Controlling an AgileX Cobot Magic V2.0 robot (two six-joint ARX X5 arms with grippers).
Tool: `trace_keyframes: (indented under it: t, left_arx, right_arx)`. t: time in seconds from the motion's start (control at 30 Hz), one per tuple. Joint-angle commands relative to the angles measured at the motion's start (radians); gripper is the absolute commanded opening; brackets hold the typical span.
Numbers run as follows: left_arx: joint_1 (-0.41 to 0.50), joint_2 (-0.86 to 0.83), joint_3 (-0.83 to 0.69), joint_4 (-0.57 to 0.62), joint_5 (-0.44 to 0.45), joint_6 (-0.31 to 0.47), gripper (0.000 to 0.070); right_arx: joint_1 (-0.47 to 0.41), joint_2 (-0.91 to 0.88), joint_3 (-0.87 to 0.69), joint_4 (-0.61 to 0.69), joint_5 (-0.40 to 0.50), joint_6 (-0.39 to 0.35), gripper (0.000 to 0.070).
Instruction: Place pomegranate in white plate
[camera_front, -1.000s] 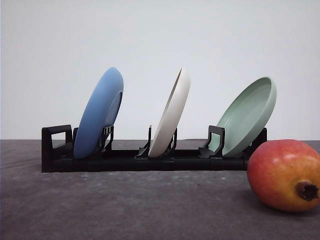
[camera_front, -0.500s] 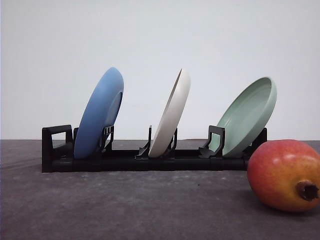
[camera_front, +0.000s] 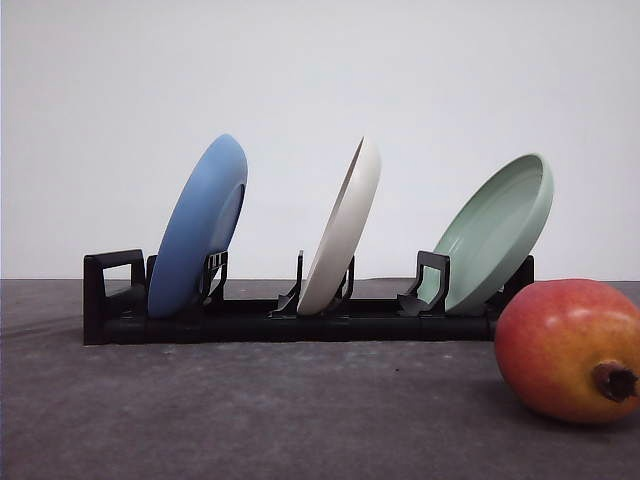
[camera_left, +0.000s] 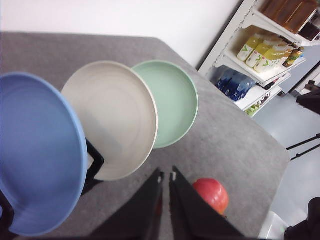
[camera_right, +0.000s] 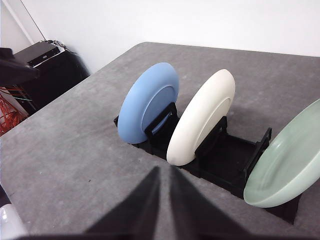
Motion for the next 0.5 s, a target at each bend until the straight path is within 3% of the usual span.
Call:
trace_keyframes:
  t: [0.0,0.07,0.13,0.33,0.47]
  left_arx:
    - [-0.002,0.018,0.022,0.006,0.005,0.013,0.0208]
    - [-0.004,0.033,0.022,0.006,0.005,0.013,0.0439]
    - [-0.008,0.048,0.022,0.008,0.004,0.013,0.0603]
    - [-0.077,0.114,0.024,0.011,-0.005,-0.018,0.0621]
    - [-0.188,0.182,0.046,0.010,-0.107,-0.017,0.0622]
  right_arx:
    - [0.003,0.006,0.020,0.007,0.000,-0.008,0.0261]
    - [0.003,0.010,0.020,0.007,0.000,-0.008,0.0476]
    - [0.003,0.012,0.020,0.007,0.000,-0.008,0.0618]
    - [0.008,0.017,0.020,0.007,0.000,-0.008,0.0644]
    - [0.021,0.017,0.020,0.006,0.000,-0.004,0.0644]
